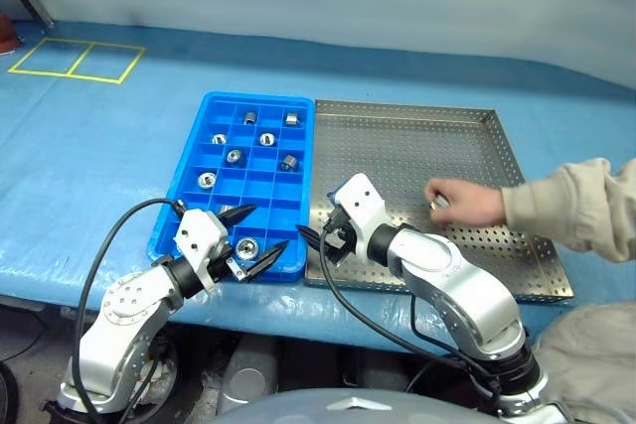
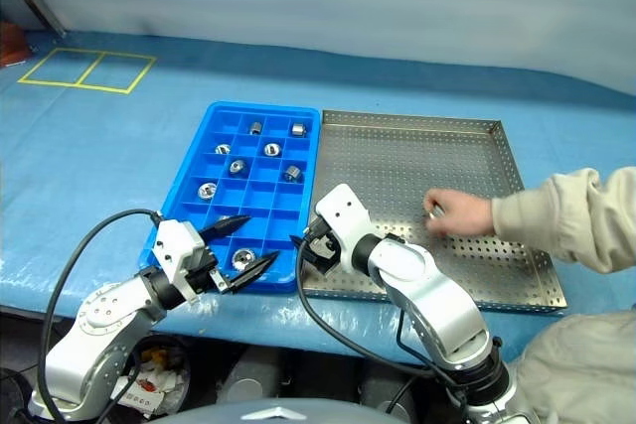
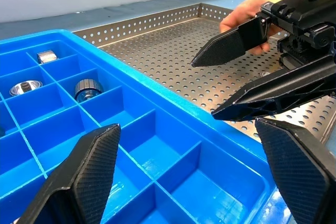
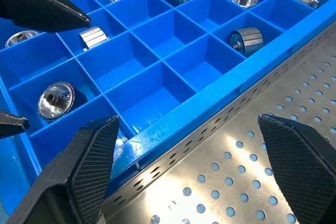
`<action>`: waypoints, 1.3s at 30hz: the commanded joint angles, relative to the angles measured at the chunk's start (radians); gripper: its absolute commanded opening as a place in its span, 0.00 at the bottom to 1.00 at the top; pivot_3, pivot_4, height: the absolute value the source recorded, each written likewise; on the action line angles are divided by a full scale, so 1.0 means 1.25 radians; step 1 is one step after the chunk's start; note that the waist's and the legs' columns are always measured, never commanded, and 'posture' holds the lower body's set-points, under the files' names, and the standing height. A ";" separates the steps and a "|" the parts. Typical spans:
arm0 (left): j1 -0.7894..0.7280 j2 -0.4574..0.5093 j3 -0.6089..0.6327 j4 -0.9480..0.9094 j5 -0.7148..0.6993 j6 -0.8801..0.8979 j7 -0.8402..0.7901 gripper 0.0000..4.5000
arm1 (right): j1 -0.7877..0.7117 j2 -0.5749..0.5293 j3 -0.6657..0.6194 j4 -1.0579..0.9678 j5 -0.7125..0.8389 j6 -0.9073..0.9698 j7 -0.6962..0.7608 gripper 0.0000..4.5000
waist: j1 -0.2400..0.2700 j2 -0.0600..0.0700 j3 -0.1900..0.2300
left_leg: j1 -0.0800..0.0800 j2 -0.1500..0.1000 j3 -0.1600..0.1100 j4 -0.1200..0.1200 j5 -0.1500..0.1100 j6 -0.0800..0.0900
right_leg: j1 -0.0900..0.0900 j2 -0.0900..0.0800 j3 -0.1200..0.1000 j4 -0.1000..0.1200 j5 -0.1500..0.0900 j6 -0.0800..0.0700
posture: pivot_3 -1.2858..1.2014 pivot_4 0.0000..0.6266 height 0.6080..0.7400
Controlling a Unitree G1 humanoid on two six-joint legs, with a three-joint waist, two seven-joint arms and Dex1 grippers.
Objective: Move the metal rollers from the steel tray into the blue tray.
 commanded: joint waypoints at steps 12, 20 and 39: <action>-0.010 0.005 -0.006 -0.015 -0.009 0.005 -0.011 1.00 | 0.005 0.007 -0.005 -0.025 0.001 -0.011 -0.012 0.99 | -0.001 0.000 0.000 | 0.000 0.000 0.000 0.000 0.000 0.000 | 0.000 0.000 0.000 0.000 0.000 0.000 | 0.64 0.24 1.00; -0.016 0.008 -0.010 -0.012 -0.012 0.012 -0.024 1.00 | 0.012 0.047 -0.030 -0.018 -0.005 -0.012 -0.058 0.99 | -0.002 0.000 0.000 | 0.000 0.000 0.000 0.000 0.000 0.000 | 0.000 0.000 0.000 0.000 0.000 0.000 | 0.63 0.24 1.00; -0.118 -0.006 -0.079 0.056 -0.010 0.005 -0.085 1.00 | 0.040 0.186 -0.291 0.042 -0.141 -0.028 -0.330 0.99 | -0.042 0.000 0.000 | 0.000 -0.001 0.002 0.000 0.000 0.000 | 0.000 0.001 0.001 0.001 0.000 0.000 | 0.58 0.24 1.00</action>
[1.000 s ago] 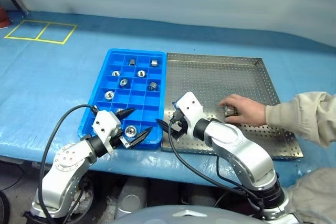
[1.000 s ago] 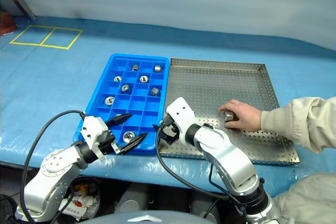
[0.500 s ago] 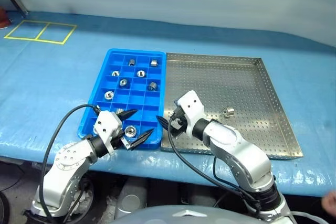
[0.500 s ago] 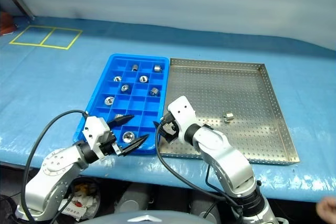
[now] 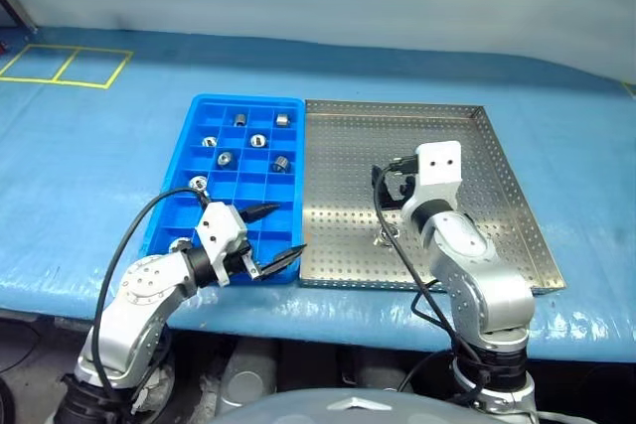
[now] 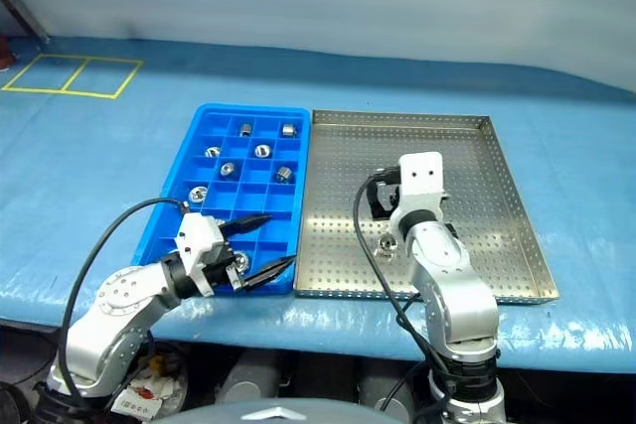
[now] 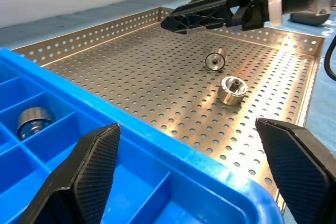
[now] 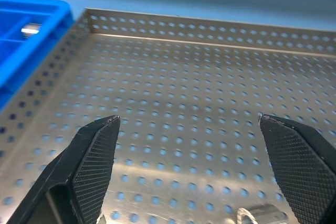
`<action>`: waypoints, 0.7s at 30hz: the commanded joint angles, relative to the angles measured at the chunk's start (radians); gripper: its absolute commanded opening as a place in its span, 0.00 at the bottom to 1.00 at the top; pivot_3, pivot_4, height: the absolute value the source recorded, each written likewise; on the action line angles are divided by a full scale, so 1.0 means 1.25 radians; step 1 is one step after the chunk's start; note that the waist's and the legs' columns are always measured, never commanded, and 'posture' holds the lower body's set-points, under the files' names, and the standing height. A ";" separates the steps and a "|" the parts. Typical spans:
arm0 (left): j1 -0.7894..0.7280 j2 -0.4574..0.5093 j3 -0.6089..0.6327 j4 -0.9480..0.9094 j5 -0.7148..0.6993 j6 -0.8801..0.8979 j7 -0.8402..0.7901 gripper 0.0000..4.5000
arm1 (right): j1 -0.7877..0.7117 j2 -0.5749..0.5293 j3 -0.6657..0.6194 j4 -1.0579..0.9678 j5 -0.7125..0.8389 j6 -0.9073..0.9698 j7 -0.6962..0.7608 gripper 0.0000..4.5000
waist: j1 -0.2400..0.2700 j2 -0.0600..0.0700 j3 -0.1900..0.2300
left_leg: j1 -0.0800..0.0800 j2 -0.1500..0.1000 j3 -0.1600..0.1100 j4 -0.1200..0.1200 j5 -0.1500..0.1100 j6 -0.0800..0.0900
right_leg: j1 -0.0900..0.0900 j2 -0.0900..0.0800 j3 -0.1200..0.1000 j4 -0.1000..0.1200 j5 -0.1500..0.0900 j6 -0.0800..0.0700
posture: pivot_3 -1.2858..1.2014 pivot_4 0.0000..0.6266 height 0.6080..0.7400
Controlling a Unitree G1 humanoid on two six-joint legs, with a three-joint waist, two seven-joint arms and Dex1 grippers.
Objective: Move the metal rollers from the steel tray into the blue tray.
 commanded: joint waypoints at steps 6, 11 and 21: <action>-0.028 -0.016 -0.022 0.008 -0.005 -0.011 -0.011 1.00 | 0.039 0.063 -0.031 0.080 -0.045 -0.068 -0.072 0.99 | -0.021 0.000 0.000 | 0.001 0.000 0.000 0.000 0.000 0.000 | 0.000 0.001 0.002 0.001 0.000 0.000 | 0.58 0.24 1.00; -0.031 -0.016 -0.023 0.010 -0.003 -0.012 -0.009 1.00 | 0.036 0.092 -0.059 0.144 -0.042 -0.098 -0.087 0.99 | -0.028 0.000 0.000 | 0.001 0.000 0.000 0.000 0.000 0.000 | 0.000 0.001 0.003 0.001 0.000 0.000 | 0.59 0.24 1.00; -0.004 -0.016 -0.003 -0.009 0.002 -0.017 0.021 1.00 | 0.010 0.097 -0.072 0.204 -0.038 -0.113 -0.085 0.57 | -0.027 0.000 0.000 | 0.002 0.000 0.000 0.000 0.000 0.000 | 0.000 0.001 0.004 0.001 0.000 0.001 | 0.60 0.24 1.00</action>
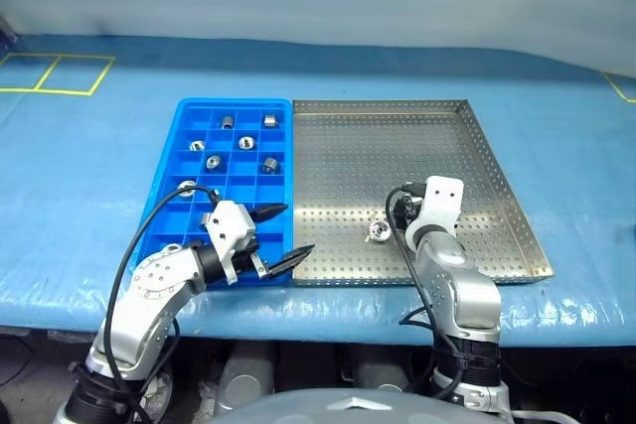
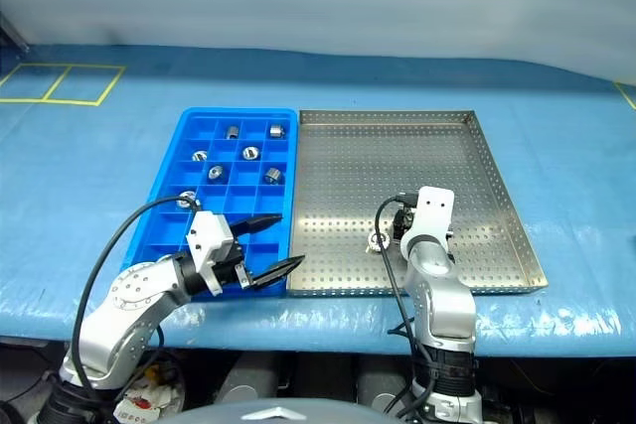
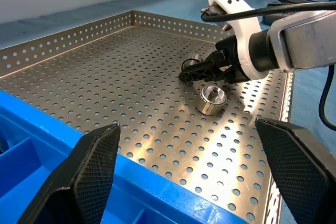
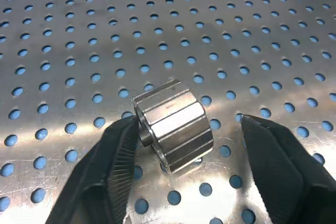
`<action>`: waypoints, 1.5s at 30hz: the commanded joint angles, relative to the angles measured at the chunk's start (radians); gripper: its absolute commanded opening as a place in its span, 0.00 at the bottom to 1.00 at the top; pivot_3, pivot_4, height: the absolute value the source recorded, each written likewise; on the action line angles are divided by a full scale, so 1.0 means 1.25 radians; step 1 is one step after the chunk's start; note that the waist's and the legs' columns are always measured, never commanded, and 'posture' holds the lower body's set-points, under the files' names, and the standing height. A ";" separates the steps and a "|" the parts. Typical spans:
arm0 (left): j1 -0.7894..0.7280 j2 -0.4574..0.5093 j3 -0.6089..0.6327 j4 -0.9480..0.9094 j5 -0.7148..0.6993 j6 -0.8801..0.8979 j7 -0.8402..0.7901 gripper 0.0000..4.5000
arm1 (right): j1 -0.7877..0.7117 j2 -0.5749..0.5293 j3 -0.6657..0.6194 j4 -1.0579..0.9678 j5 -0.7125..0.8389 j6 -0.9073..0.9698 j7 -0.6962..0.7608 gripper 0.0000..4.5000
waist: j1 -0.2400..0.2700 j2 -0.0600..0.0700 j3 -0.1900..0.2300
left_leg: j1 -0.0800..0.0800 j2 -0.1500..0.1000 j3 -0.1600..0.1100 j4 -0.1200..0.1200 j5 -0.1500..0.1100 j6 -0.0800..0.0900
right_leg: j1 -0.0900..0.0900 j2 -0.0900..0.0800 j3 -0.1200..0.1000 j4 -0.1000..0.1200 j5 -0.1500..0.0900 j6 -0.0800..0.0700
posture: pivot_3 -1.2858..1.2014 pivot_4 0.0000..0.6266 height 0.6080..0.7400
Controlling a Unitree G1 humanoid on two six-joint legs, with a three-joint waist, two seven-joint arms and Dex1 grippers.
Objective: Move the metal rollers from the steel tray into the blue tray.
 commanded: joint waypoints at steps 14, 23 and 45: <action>0.095 -0.006 0.128 -0.077 0.002 -0.032 0.103 1.00 | -0.206 -0.083 0.187 -0.058 0.008 0.039 0.154 0.28 | 0.019 0.000 0.000 | 0.000 0.000 0.000 -0.001 0.000 0.000 | 0.000 0.001 0.000 0.000 0.000 0.000 | 0.66 0.24 1.00; 0.220 -0.028 0.207 -0.164 0.008 -0.040 0.179 1.00 | -0.314 -0.038 0.312 0.035 0.013 0.001 0.237 0.28 | 0.082 0.000 0.000 | 0.000 0.000 0.000 -0.004 0.000 0.000 | -0.001 0.000 -0.001 0.000 -0.001 0.000 | 0.73 0.24 1.00; 0.242 -0.037 0.198 -0.193 0.002 -0.030 0.196 1.00 | -0.293 -0.024 0.335 0.175 -0.005 -0.050 0.283 0.28 | 0.260 0.000 0.000 | -0.007 -0.001 0.005 -0.005 -0.001 -0.003 | -0.010 0.001 -0.003 -0.001 -0.002 -0.001 | 0.73 0.24 1.00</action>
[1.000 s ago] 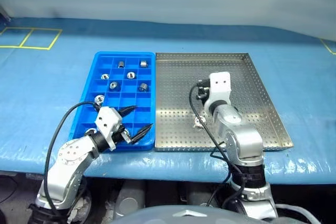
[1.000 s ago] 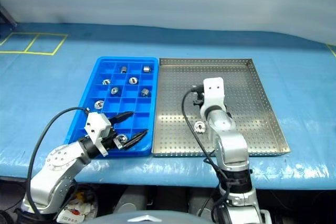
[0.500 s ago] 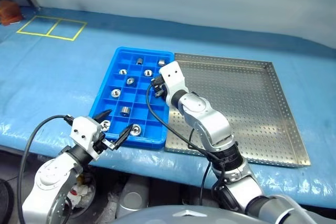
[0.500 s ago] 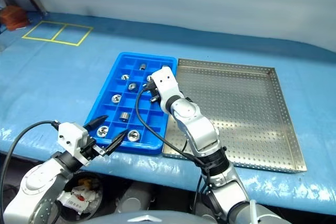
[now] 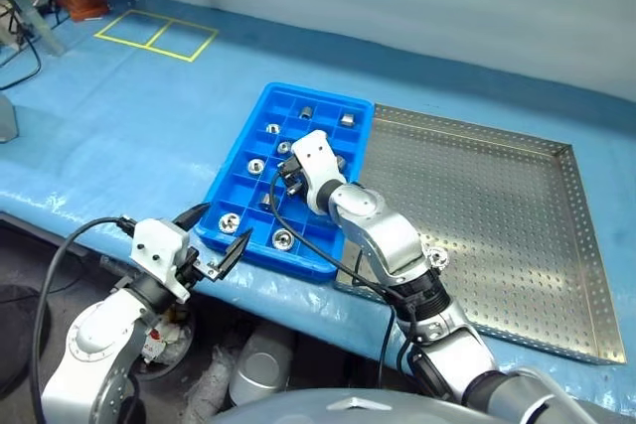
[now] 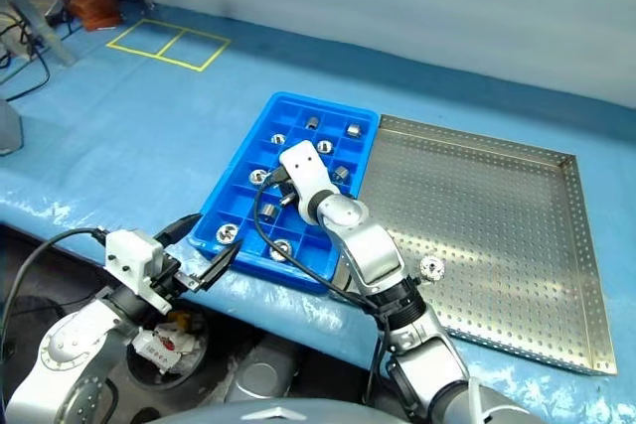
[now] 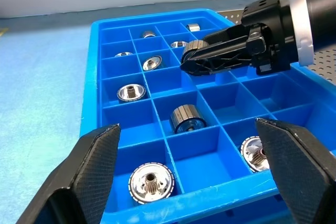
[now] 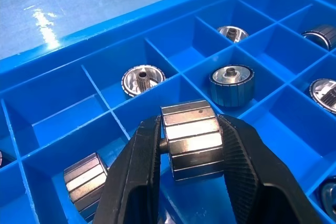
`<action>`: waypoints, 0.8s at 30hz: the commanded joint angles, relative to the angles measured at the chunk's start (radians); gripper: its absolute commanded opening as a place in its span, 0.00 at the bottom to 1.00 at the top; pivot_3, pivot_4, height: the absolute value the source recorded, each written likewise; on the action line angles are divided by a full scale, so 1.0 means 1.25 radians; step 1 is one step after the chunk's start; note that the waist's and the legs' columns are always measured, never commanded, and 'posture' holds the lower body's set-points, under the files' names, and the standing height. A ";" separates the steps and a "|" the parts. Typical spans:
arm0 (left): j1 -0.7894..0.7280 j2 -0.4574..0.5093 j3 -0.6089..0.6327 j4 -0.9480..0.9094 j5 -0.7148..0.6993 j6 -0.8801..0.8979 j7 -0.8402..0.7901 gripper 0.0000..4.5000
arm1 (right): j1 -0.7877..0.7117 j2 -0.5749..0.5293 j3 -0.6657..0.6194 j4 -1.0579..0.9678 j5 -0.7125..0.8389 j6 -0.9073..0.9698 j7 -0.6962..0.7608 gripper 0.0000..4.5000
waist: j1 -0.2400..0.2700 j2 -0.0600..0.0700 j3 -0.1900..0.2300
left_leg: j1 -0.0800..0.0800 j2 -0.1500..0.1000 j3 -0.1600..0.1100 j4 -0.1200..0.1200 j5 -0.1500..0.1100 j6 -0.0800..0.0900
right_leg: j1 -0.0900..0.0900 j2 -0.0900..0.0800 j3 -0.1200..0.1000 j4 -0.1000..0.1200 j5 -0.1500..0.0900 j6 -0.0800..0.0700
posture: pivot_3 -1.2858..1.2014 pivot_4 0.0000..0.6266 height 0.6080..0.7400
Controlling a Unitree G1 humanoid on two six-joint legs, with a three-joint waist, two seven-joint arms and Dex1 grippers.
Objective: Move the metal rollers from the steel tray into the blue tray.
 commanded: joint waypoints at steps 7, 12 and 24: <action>-0.037 0.010 -0.024 -0.002 -0.009 -0.001 -0.026 1.00 | 0.041 -0.035 -0.042 -0.072 -0.008 0.018 -0.013 0.28 | 0.009 0.000 0.000 | 0.000 0.000 0.000 0.001 0.000 0.000 | 0.000 0.000 -0.001 0.000 0.000 0.000 | 0.71 0.24 1.00; -0.059 0.011 -0.035 0.014 -0.011 0.003 -0.041 1.00 | 0.057 -0.042 -0.049 -0.096 0.003 0.035 -0.009 0.49 | 0.002 0.000 0.000 | 0.000 0.001 0.000 0.001 0.000 -0.001 | 0.000 0.001 -0.001 0.000 0.000 0.000 | 0.69 0.24 1.00; -0.126 0.024 -0.086 0.061 -0.016 0.019 -0.088 1.00 | 0.120 -0.074 -0.119 -0.300 -0.002 0.128 -0.047 0.99 | -0.038 0.000 -0.001 | -0.001 0.000 0.000 0.002 0.000 -0.001 | 0.001 0.001 -0.001 0.000 0.000 0.000 | 0.65 0.24 1.00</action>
